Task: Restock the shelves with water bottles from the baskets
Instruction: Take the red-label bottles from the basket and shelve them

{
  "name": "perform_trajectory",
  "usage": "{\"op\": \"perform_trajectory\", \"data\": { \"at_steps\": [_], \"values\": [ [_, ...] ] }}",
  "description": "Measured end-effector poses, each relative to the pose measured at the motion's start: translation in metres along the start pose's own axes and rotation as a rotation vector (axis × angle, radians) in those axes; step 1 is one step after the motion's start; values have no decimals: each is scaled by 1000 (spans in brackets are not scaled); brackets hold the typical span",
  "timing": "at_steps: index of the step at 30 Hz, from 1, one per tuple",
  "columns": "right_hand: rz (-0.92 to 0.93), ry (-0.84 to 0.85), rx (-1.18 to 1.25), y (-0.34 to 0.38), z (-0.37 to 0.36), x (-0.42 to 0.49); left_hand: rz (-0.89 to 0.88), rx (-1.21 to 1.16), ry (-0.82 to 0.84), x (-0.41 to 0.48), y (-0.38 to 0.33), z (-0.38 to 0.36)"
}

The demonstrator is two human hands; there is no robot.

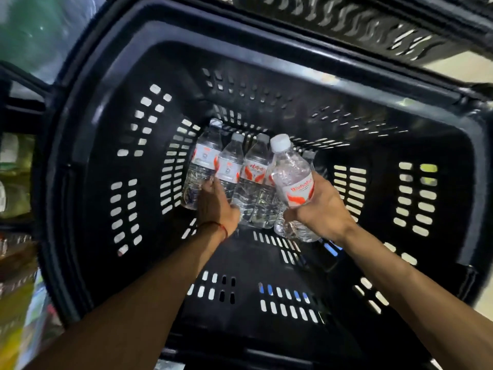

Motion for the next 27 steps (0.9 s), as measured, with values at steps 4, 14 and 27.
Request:
{"op": "perform_trajectory", "data": {
  "at_steps": [4, 14, 27],
  "values": [
    [-14, 1, -3, -7, 6, -5, 88, -105, 16, -3, -1, -5],
    [23, 28, -80, -14, 19, -8, 123, -264, -106, 17, 7, 0],
    [40, 58, -65, -20, 14, 2, 98, -398, -151, 17, -5, -19]
  ]
}}
Point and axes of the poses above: each hand's wrist, its own x-axis towards the middle knuckle, its own z-axis out of the back of the hand, y = z × x, the point moved 8 cm from there along x, towards the middle knuckle, and after that the axes turned 2 degrees about -x, right-handed, at the moved point
